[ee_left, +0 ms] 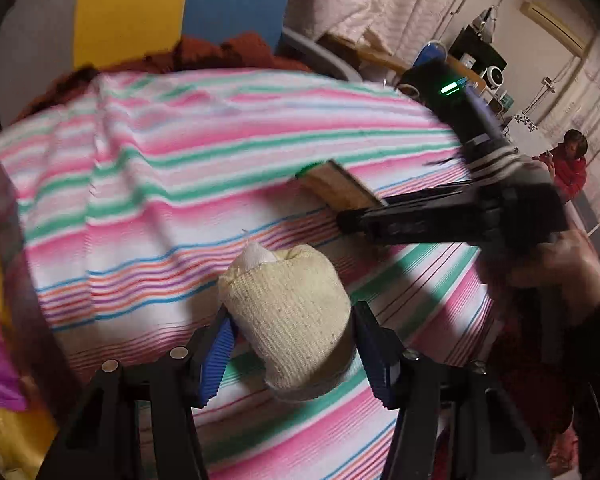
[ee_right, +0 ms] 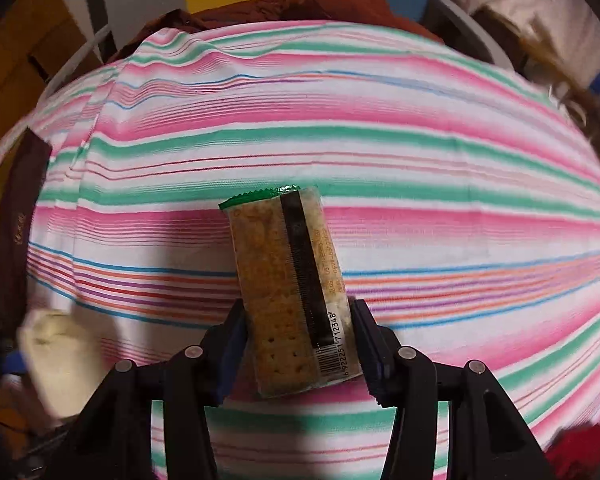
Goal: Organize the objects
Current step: 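Carry the cream roll and cracker bar over to the gold tray with both tools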
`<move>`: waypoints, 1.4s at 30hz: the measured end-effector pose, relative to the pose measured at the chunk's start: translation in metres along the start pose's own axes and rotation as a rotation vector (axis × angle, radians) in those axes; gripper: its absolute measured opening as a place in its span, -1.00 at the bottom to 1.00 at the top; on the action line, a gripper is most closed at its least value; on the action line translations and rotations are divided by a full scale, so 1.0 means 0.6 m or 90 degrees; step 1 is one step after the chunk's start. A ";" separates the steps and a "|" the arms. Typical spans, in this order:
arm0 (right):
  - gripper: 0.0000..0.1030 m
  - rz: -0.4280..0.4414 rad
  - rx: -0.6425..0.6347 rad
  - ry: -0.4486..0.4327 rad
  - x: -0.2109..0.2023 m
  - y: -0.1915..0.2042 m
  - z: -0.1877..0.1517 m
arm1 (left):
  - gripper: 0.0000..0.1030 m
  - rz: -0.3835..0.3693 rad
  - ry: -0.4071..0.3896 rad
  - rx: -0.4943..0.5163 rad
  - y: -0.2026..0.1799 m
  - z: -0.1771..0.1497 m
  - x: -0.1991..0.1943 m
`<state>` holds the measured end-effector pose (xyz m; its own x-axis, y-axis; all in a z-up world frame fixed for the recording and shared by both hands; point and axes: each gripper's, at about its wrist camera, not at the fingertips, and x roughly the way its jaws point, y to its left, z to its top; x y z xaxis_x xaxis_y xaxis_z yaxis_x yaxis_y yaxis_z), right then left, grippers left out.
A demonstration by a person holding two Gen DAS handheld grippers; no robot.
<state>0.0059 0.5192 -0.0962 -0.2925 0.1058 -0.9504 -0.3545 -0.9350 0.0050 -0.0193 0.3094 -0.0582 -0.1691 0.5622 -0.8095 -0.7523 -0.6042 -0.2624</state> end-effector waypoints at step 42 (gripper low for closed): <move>-0.01 0.089 -0.074 0.001 -0.048 0.140 -0.081 | 0.14 0.202 -0.162 -0.127 0.167 -0.104 -0.222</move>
<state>0.0276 0.4210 -0.0834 -0.3302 -0.0281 -0.9435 -0.2057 -0.9734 0.1010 -0.0325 0.1387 -0.0095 -0.5411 0.4378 -0.7180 -0.5046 -0.8520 -0.1393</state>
